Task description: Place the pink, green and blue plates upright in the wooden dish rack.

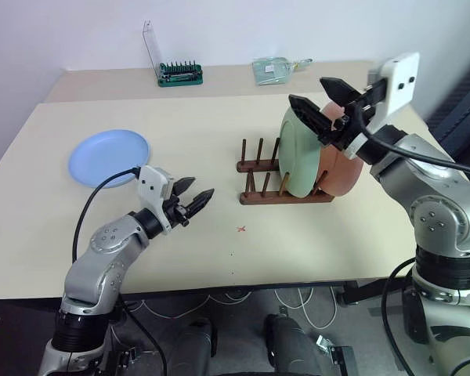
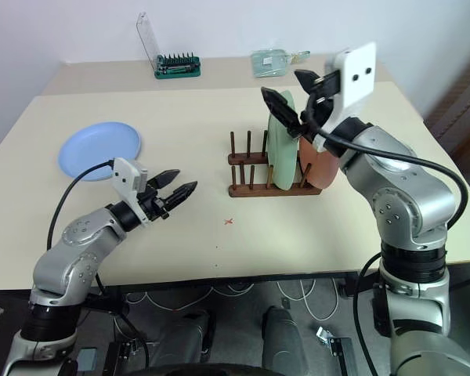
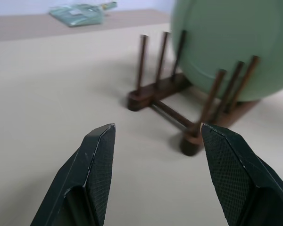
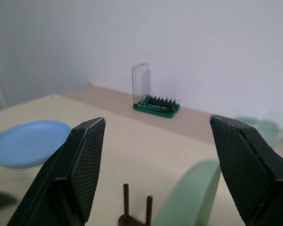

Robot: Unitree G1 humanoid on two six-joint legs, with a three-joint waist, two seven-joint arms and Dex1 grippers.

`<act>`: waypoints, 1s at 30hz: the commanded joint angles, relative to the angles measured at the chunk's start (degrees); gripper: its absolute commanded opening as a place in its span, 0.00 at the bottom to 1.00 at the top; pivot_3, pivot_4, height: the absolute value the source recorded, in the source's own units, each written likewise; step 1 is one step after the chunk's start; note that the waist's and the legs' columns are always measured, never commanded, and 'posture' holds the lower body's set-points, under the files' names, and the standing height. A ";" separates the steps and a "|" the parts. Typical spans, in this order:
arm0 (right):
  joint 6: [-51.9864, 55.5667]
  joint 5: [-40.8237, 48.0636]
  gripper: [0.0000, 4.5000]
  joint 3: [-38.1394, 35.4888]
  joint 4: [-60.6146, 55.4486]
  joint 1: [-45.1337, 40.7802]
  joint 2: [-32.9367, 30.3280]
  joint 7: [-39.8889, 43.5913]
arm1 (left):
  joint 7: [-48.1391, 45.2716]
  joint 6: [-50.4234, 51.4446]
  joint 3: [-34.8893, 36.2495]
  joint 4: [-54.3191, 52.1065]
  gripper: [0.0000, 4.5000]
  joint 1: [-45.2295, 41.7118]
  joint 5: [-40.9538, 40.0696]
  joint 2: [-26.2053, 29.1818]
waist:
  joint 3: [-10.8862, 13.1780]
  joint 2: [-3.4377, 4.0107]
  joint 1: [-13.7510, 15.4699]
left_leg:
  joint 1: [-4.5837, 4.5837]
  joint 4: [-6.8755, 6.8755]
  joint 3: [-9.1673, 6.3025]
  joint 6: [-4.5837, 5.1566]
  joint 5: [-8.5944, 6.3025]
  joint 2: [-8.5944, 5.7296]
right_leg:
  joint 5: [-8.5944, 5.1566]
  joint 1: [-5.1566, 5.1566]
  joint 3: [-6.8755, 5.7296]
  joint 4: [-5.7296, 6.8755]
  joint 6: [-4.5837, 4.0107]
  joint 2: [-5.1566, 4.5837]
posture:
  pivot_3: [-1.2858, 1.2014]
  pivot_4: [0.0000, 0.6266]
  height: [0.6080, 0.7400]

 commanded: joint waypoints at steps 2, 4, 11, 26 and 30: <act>-6.64 -8.14 0.79 4.60 -0.57 -3.57 -2.40 6.37 | 4.66 -2.56 5.56 1.90 0.66 -2.81 0.12 -2.02 | 0.01 -0.01 0.03 | 0.00 0.01 0.00 0.00 0.00 0.00 | 0.00 0.00 0.00 0.00 0.00 0.00 | 0.52 0.24 1.00; -8.32 -10.11 0.81 7.24 -0.30 -4.81 -2.23 9.56 | 8.37 -2.83 8.17 4.46 0.84 -4.78 0.86 -3.09 | 0.01 -0.02 -0.01 | -0.01 0.02 -0.01 0.00 0.00 0.00 | 0.00 0.00 -0.01 0.00 0.01 0.00 | 0.52 0.24 1.00; -14.68 -20.41 0.81 17.67 3.74 -5.55 2.24 14.31 | 32.29 0.73 21.39 17.65 0.99 -16.88 5.97 -3.79 | -0.02 -0.09 -0.06 | 0.00 0.04 -0.05 -0.01 0.00 0.00 | 0.02 -0.01 -0.05 0.02 0.03 0.01 | 0.52 0.24 1.00; -16.16 -25.91 0.81 18.32 4.42 -2.11 6.60 17.42 | 45.79 17.06 36.26 41.35 0.99 -32.09 -0.60 -1.85 | -0.04 -0.26 0.04 | -0.02 0.08 -0.18 -0.07 0.03 -0.06 | 0.04 -0.02 -0.12 0.09 0.06 -0.01 | 0.52 0.24 1.00; -15.81 -26.68 0.81 17.92 4.05 -1.55 6.91 17.31 | 47.56 16.27 38.11 43.63 0.88 -33.62 -1.72 -2.37 | -0.05 -0.26 -0.21 | -0.02 0.05 -0.17 -0.08 0.04 -0.06 | 0.04 -0.05 -0.11 0.09 0.07 -0.01 | 0.52 0.24 1.00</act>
